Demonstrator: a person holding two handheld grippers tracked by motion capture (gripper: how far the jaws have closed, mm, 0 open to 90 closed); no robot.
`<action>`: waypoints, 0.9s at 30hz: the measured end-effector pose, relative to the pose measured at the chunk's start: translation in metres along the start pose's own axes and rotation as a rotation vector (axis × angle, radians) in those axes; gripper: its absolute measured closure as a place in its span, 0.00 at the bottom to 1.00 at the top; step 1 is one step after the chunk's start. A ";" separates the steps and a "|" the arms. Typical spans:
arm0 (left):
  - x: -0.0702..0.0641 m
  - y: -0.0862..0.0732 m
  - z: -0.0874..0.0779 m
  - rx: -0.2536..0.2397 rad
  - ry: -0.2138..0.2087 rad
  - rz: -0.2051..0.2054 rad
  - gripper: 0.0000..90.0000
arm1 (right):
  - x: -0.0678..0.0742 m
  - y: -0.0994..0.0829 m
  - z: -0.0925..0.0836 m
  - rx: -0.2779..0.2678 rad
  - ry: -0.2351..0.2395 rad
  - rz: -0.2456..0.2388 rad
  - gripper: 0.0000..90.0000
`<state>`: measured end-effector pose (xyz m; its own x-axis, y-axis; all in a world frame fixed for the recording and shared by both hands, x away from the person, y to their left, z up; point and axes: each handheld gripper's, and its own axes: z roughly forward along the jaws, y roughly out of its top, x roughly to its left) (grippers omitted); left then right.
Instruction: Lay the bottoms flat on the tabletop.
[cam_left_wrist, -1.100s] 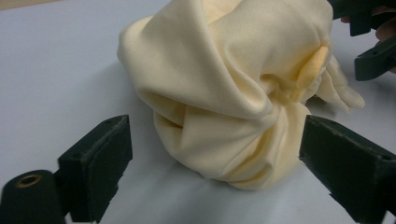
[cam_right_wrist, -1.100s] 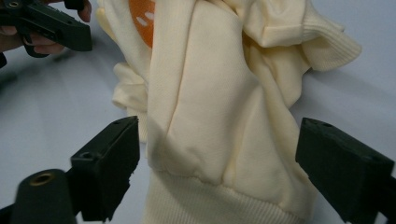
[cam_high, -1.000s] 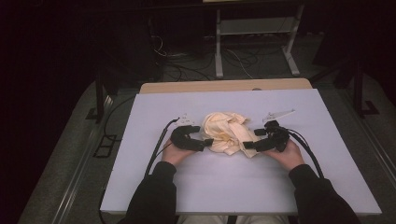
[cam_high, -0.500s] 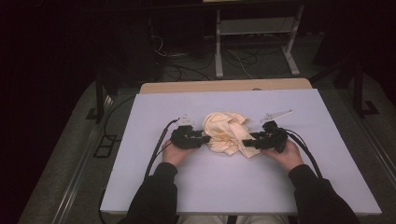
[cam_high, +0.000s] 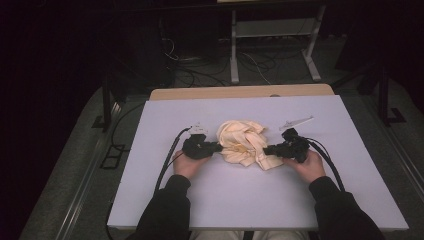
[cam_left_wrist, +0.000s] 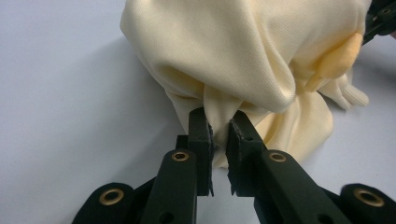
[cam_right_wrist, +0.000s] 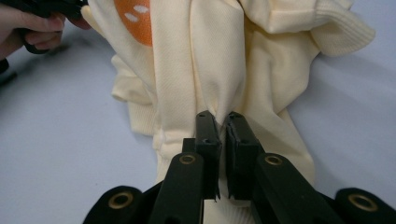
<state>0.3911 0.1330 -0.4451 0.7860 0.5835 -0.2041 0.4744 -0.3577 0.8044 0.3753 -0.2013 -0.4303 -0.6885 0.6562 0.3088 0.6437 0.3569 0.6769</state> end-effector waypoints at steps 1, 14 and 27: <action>-0.001 0.001 -0.001 -0.003 0.001 -0.002 0.90 | 0.000 0.000 -0.002 -0.006 0.007 0.002 0.93; -0.007 0.020 -0.020 -0.066 0.002 0.012 0.91 | -0.005 0.004 -0.031 -0.091 0.014 0.044 0.94; -0.014 0.038 -0.044 -0.127 0.003 0.010 0.91 | -0.003 0.016 -0.055 -0.170 0.030 0.053 0.94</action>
<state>0.3810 0.1435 -0.3873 0.7892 0.5828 -0.1937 0.4120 -0.2686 0.8707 0.3693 -0.2335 -0.3835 -0.6662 0.6502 0.3653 0.6158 0.2032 0.7612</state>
